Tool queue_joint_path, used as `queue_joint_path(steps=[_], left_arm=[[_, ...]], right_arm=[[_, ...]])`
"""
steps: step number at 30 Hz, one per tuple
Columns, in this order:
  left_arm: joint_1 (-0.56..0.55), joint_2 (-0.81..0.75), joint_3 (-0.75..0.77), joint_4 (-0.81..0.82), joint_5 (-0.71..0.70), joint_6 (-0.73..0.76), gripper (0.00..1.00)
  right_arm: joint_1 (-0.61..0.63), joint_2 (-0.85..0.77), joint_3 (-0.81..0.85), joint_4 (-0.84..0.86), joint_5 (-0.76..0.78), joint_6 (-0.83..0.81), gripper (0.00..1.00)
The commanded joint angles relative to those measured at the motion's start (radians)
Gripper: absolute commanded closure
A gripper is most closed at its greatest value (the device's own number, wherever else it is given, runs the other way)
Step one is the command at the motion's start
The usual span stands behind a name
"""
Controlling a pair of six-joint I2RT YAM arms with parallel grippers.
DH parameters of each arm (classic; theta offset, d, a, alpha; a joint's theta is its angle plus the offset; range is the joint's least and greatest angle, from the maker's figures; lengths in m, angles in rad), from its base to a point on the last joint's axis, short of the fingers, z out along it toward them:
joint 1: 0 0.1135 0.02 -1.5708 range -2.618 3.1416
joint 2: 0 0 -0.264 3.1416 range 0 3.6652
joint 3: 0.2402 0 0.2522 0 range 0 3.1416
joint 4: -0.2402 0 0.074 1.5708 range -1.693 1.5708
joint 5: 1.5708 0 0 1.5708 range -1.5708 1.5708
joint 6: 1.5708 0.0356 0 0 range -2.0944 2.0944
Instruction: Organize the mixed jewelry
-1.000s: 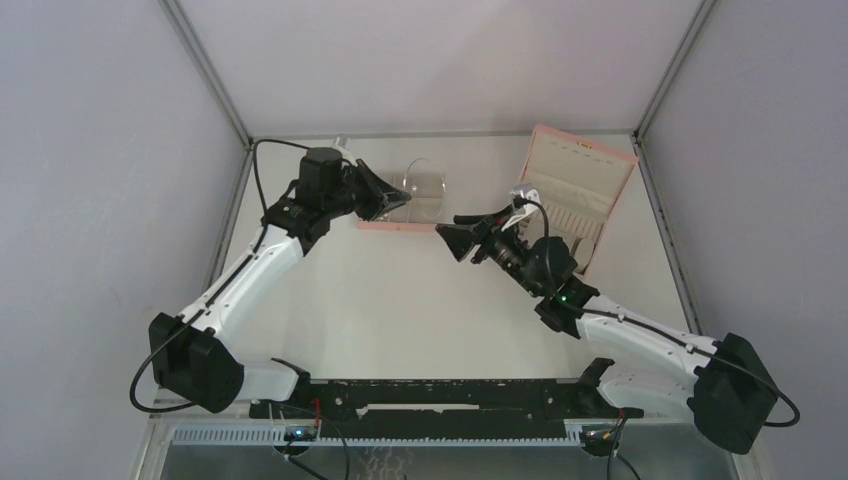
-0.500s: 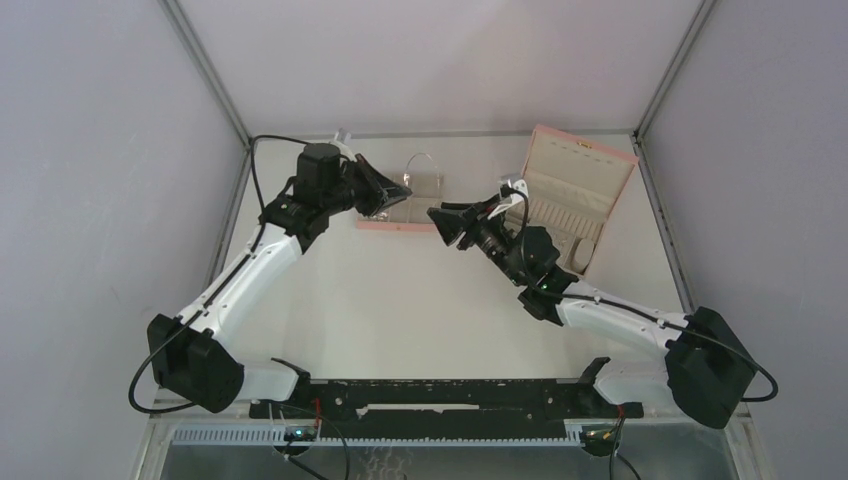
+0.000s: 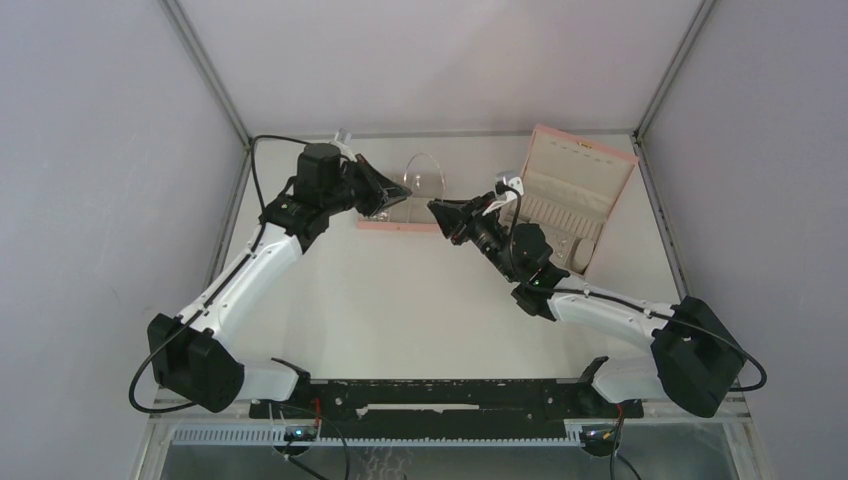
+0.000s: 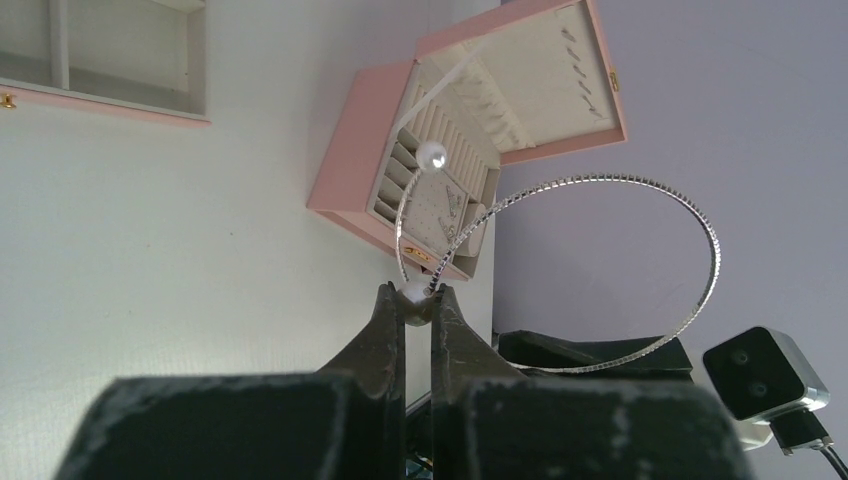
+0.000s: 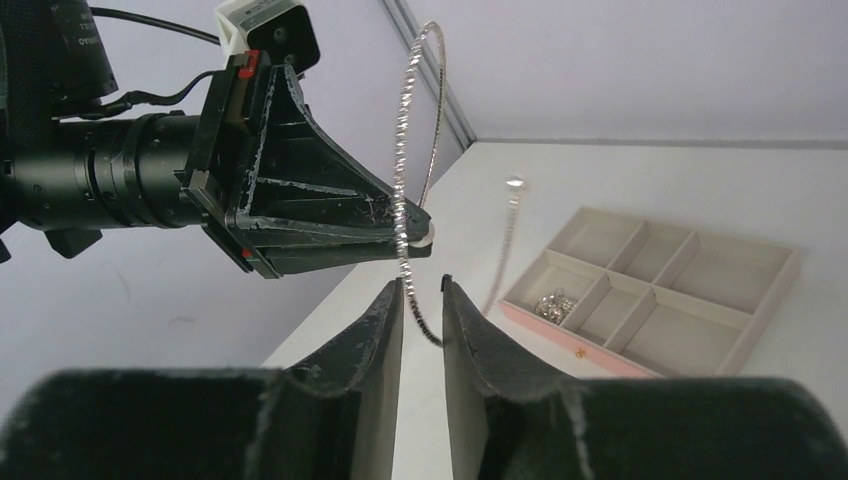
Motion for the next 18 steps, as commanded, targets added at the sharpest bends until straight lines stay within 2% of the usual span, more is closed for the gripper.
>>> queue_joint_path(steps=[1, 4, 5, 8, 9, 11, 12, 14, 15, 16, 18], left_arm=[[0.0, -0.011, 0.031, 0.026, 0.018, 0.007, 1.0], [0.001, -0.011, 0.025, 0.025, 0.02, 0.006, 1.0], [0.001, -0.012, 0.024, 0.025, 0.021, 0.008, 1.0], [0.0, -0.017, 0.026, 0.026, 0.021, 0.025, 0.99], [0.001, -0.017, 0.027, 0.026, 0.025, 0.033, 0.91], [0.001, -0.017, 0.031, 0.026, 0.038, 0.051, 0.61], [0.001, -0.018, 0.031, 0.026, 0.043, 0.059, 0.49], [0.001, -0.025, 0.029, 0.025, 0.041, 0.078, 0.35], [0.002, -0.033, 0.029, 0.023, 0.035, 0.089, 0.24], [0.004, -0.04, 0.031, 0.018, 0.03, 0.102, 0.18], [0.01, -0.055, 0.037, 0.005, 0.021, 0.132, 0.13]], right_arm=[[-0.001, 0.012, 0.04, 0.07, 0.014, -0.009, 0.76], [-0.002, 0.013, 0.039, 0.065, 0.003, -0.009, 0.92], [-0.002, 0.012, 0.04, 0.061, 0.001, -0.011, 1.0], [-0.004, -0.009, 0.039, 0.028, 0.007, -0.023, 1.0], [-0.007, -0.025, 0.04, 0.006, 0.01, -0.036, 1.0], [-0.025, -0.067, 0.04, -0.054, -0.007, -0.072, 1.0], [-0.042, -0.09, 0.04, -0.09, -0.041, -0.09, 1.0], [-0.101, -0.145, 0.039, -0.178, -0.166, -0.12, 1.0], [-0.142, -0.172, 0.04, -0.224, -0.26, -0.122, 1.0], [-0.207, -0.204, 0.04, -0.277, -0.339, -0.12, 1.0], [-0.3, -0.271, 0.04, -0.386, -0.47, -0.143, 1.0]])
